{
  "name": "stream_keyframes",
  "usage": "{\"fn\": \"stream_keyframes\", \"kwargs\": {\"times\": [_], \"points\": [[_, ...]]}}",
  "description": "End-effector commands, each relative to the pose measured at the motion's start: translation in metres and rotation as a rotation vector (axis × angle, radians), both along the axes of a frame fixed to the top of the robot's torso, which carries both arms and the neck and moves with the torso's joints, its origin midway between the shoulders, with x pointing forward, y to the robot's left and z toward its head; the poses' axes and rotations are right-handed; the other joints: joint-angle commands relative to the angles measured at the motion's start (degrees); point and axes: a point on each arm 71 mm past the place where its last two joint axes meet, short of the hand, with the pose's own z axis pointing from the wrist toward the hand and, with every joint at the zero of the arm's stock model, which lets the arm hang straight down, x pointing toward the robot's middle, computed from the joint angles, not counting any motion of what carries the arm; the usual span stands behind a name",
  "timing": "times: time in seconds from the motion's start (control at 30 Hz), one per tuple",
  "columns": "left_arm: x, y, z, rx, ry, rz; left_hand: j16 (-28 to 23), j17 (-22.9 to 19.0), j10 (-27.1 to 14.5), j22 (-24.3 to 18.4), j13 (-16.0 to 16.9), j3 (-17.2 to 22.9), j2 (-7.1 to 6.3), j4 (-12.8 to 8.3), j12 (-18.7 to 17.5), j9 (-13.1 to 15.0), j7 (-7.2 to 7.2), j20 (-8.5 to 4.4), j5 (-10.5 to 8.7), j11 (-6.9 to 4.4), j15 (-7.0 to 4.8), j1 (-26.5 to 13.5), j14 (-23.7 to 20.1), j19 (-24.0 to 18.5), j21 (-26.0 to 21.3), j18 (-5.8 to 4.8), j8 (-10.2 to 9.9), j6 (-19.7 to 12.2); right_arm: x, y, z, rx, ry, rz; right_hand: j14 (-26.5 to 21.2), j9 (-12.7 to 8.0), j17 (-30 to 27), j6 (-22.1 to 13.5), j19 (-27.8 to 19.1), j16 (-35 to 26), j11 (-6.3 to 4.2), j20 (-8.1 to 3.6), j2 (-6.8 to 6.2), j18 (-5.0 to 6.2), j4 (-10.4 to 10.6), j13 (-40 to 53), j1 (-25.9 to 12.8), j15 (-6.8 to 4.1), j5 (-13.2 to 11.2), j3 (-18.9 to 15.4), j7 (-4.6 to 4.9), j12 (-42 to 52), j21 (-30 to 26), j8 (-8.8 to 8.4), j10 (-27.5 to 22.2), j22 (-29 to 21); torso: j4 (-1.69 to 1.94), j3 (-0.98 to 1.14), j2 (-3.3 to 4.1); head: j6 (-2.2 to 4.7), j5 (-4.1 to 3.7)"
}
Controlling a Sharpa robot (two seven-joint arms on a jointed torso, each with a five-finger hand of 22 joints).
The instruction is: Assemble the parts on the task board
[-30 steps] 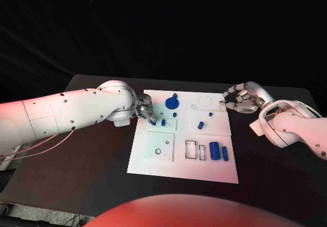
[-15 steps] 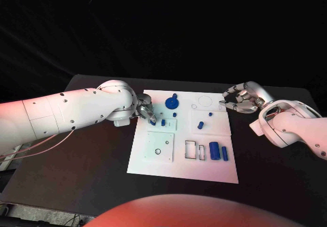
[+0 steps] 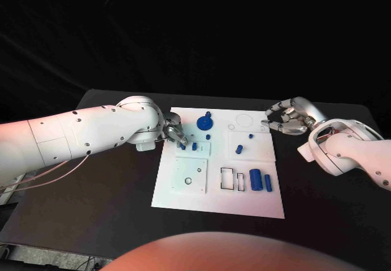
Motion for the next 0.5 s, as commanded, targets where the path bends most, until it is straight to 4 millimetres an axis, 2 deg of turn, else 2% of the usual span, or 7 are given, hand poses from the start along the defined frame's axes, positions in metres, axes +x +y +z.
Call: {"fn": "stream_keyframes", "kwargs": {"times": [0.03,0.17,0.37,0.5], "points": [[-0.0024,-0.0035,-0.0032,-0.005,0.035,-0.012,0.21,15.1,0.13,14.01,0.12,3.13,-0.3,-2.71,0.14,-0.09,-1.32,-0.53,-0.8,0.23,-0.08,-0.95,5.82,4.23,0.07,0.0,-0.56,0.81,-0.0007,0.0011,-0.0001,-0.003,0.0,0.012,5.96,0.07,15.09,-0.41,2.53,0.23,0.07,-0.54,-0.04,0.78,0.32,6.4,-0.69,-0.54,0.38,0.13,-0.13,-0.15,-0.26,0.24,-0.25,12.17,-0.02,-0.01,0.01,0.01,-0.11],[-0.0019,-0.0032,-0.0039,-0.005,0.036,-0.009,0.21,15.1,0.23,14.02,0.41,2.9,-0.38,-2.15,0.37,0.16,-1.48,-0.58,-2.37,0.13,-0.14,-1.95,5.82,4.25,0.07,-0.01,-0.78,1.13,-0.0009,0.0009,0.0,-0.003,0.0,0.011,5.96,0.07,15.09,-0.41,2.53,0.23,0.07,-0.54,-0.04,0.78,0.32,6.4,-0.69,-0.54,0.38,0.13,-0.13,-0.15,-0.26,0.24,-0.25,12.17,0.03,0.0,0.01,0.01,-0.23],[-0.0012,-0.0026,-0.0043,-0.004,0.036,-0.006,0.21,15.1,0.26,14.02,0.51,2.77,-0.4,-1.76,0.44,0.33,-1.55,-0.61,-3.29,0.09,-0.2,-2.58,5.82,4.26,0.09,-0.01,-0.95,1.36,-0.0009,0.0007,0.0,-0.003,-0.001,0.011,5.96,0.12,15.09,-0.51,2.48,0.23,0.05,-0.57,-0.07,0.8,0.25,6.28,-0.75,-0.57,0.41,0.2,-0.15,-0.26,-0.39,0.37,-0.31,12.12,0.07,-0.01,-0.02,0.01,-0.29],[-0.0007,-0.0022,-0.0044,-0.004,0.035,-0.003,0.21,15.1,0.25,14.03,0.56,2.41,-0.61,-1.04,0.43,0.59,-1.64,-0.66,-5.61,0.01,-0.25,-3.77,5.82,4.27,0.08,-0.01,-1.33,1.67,-0.0008,0.0007,0.0001,-0.003,-0.002,0.011,5.96,0.12,15.09,-0.51,2.48,0.23,0.05,-0.57,-0.07,0.8,0.25,6.28,-0.75,-0.57,0.41,0.2,-0.15,-0.26,-0.39,0.37,-0.31,12.12,0.07,0.0,-0.02,0.01,-0.3]]}}
